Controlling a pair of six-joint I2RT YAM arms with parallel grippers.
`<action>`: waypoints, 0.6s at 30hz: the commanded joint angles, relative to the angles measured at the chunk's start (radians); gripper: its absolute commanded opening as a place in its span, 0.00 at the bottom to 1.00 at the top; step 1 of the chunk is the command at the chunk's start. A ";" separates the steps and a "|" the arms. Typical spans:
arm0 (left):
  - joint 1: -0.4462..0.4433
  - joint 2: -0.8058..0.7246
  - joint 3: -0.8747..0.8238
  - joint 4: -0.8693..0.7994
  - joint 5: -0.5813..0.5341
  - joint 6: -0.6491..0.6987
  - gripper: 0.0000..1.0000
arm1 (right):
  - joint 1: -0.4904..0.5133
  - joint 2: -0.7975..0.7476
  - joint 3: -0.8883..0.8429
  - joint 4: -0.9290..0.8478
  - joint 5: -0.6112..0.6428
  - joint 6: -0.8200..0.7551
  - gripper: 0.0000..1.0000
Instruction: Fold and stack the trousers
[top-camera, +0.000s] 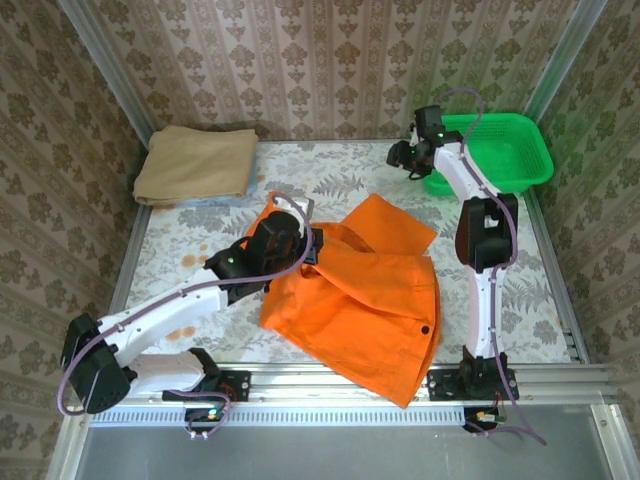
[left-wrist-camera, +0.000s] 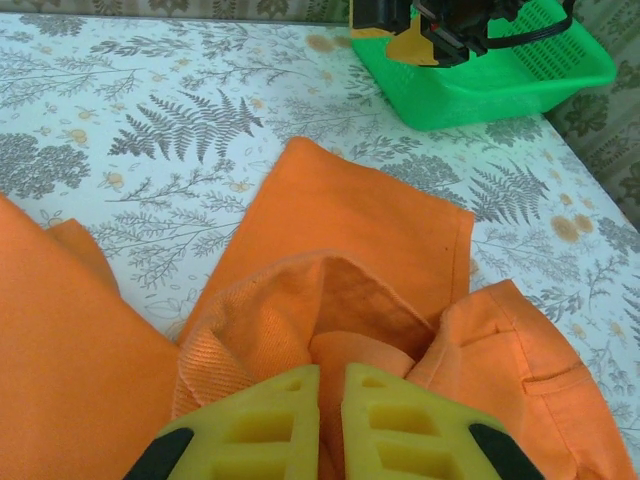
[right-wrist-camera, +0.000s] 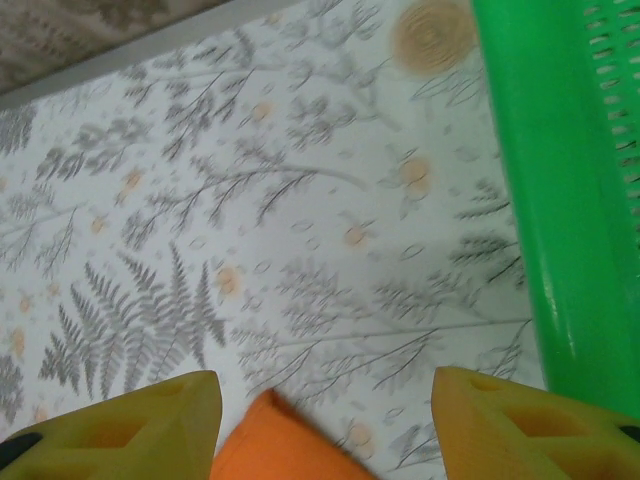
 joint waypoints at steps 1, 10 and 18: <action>0.012 -0.003 0.050 0.033 0.046 0.035 0.00 | -0.003 0.006 0.072 -0.104 -0.036 -0.034 0.60; 0.063 -0.010 0.060 0.032 0.072 0.062 0.00 | 0.056 -0.576 -0.511 0.031 0.055 0.011 0.70; 0.181 -0.046 0.011 0.034 0.167 0.023 0.00 | 0.048 -1.018 -1.229 0.173 -0.005 0.168 0.78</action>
